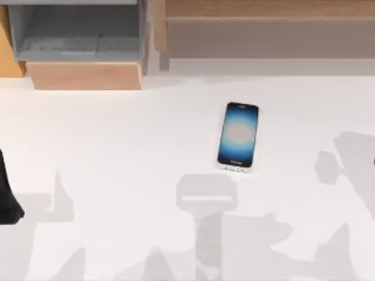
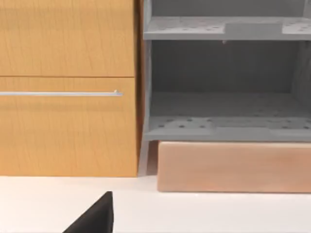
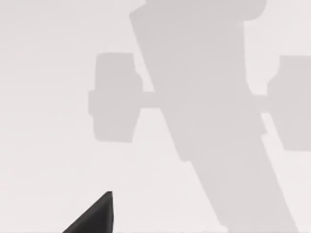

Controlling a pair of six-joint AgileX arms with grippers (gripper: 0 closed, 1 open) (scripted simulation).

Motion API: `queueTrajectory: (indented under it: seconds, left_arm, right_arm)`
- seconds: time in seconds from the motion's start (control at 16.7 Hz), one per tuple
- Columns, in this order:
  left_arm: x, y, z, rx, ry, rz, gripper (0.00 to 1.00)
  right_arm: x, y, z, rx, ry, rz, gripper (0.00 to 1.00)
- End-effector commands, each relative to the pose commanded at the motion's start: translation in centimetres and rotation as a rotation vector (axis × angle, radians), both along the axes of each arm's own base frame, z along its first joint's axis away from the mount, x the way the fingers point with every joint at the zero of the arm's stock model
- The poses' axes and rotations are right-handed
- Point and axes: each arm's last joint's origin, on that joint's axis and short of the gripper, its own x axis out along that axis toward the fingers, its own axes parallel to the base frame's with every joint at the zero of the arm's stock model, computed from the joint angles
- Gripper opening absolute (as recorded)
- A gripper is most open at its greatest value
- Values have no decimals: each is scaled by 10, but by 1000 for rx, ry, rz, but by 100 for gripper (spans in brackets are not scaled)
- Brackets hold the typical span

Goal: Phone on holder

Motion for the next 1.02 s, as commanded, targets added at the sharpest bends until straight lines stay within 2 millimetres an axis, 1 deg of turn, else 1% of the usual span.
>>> queueTrajectory:
  seconds: [0.12,0.24,0.36,0.48,0.66,0.78,0.9,1.02]
  left_arm:
    - [0,0,0,0,0,0,100]
    - [0,0,0,0,0,0,100]
    - [0,0,0,0,0,0,100]
    - [0,0,0,0,0,0,100]
    - [0,0,0,0,0,0,100]
    - [0,0,0,0,0,0,100]
    - [0,0,0,0,0,0,100]
    - [0,0,0,0,0,0,100]
  right_arm:
    - [33,14,-2,-29,191,-22,100]
    - [68,32,-8,-68,359,-39,100]
    - [102,52,-19,-111,500,-51,100]
    - [133,76,-32,-145,600,-56,100]
    - [173,114,-51,-170,679,-52,100]
    - [194,139,-61,-160,687,-42,100]
    - [209,162,-65,-130,668,-26,100]
    - [220,182,-65,-88,634,-6,100]
